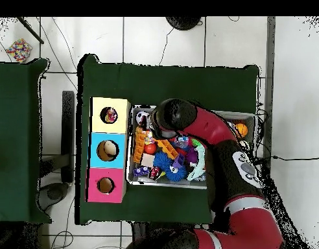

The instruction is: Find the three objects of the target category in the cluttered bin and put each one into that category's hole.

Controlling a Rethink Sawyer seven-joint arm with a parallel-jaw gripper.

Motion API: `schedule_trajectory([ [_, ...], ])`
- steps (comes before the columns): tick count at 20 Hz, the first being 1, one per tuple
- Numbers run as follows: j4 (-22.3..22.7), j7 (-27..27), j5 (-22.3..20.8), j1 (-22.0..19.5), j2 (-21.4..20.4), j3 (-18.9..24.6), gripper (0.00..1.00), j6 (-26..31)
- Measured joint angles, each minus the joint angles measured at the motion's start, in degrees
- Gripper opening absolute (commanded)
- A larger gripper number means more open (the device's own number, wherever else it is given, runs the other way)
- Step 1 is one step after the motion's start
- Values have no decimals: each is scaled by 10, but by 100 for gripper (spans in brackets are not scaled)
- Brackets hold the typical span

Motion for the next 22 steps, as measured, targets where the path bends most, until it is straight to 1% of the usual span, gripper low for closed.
schedule_trajectory([
  [6,-11,0,-30,14,10,-3,100,0],
  [11,-29,0,-62,34,29,-15,100,0],
  [18,-51,0,-84,49,58,-28,100,0],
  [22,-61,0,-84,54,67,-35,100,0],
])
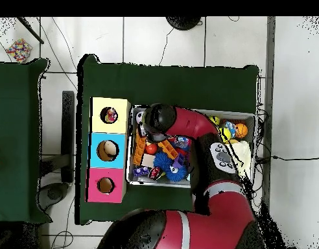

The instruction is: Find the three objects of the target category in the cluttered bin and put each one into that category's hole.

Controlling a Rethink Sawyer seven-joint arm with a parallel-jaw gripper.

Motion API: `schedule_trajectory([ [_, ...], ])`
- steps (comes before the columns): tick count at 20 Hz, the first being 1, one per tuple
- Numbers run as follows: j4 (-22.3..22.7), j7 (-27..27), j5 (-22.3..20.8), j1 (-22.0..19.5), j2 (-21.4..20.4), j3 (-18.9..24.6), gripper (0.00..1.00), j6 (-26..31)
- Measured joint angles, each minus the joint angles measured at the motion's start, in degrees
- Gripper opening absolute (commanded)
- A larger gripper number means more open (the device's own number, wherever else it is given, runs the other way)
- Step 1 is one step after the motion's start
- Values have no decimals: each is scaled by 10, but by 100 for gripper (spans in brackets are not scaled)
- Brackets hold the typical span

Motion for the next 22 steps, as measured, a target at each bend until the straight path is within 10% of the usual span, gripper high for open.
schedule_trajectory([
  [22,-37,0,0,19,25,-35,100,0],
])
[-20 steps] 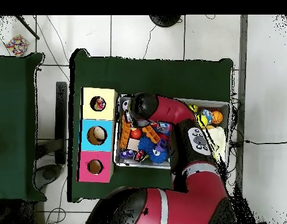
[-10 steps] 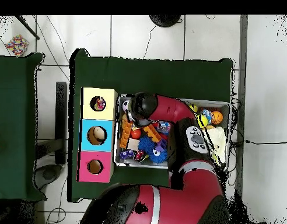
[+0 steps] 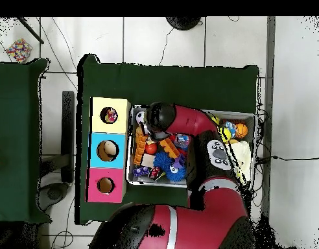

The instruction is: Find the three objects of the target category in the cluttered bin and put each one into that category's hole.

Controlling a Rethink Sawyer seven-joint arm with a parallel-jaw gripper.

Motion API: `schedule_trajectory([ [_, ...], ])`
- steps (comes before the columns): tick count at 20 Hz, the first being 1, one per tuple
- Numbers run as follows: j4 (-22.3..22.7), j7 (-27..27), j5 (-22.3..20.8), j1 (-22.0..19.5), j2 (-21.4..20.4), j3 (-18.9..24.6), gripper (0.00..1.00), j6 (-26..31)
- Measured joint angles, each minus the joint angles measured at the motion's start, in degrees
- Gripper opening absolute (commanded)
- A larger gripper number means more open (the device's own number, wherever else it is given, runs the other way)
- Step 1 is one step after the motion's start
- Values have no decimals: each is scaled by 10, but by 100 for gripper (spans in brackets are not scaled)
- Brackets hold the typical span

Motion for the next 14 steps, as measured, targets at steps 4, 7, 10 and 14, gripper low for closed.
schedule_trajectory([
  [4,0,0,0,0,0,-2,100,0],
  [7,0,0,0,0,0,-3,0,0],
  [10,0,0,0,0,0,-3,0,0],
  [14,0,0,0,0,0,-4,0,0],
])
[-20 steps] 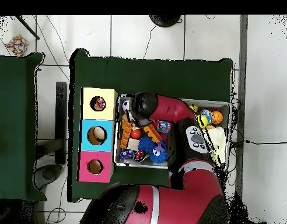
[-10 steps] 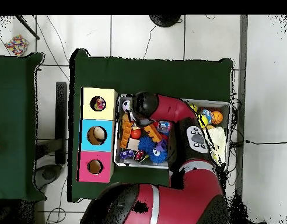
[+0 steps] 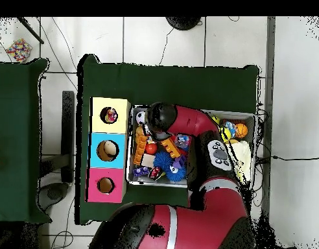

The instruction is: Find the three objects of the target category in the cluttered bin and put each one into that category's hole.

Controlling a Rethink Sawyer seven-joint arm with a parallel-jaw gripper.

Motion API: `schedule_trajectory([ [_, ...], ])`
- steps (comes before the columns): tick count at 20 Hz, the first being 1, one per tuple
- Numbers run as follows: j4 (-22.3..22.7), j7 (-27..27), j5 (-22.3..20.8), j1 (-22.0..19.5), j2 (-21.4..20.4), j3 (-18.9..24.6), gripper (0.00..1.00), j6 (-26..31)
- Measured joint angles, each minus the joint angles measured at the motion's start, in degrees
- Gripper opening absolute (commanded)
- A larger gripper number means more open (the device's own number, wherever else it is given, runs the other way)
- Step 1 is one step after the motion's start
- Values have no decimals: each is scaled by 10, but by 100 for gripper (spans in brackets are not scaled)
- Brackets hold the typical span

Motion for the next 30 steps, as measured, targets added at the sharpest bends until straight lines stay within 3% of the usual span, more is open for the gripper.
schedule_trajectory([
  [13,4,0,1,0,-16,0,0,30],
  [20,44,0,24,-18,-78,18,0,74],
  [30,141,0,77,-136,-170,136,0,58],
])
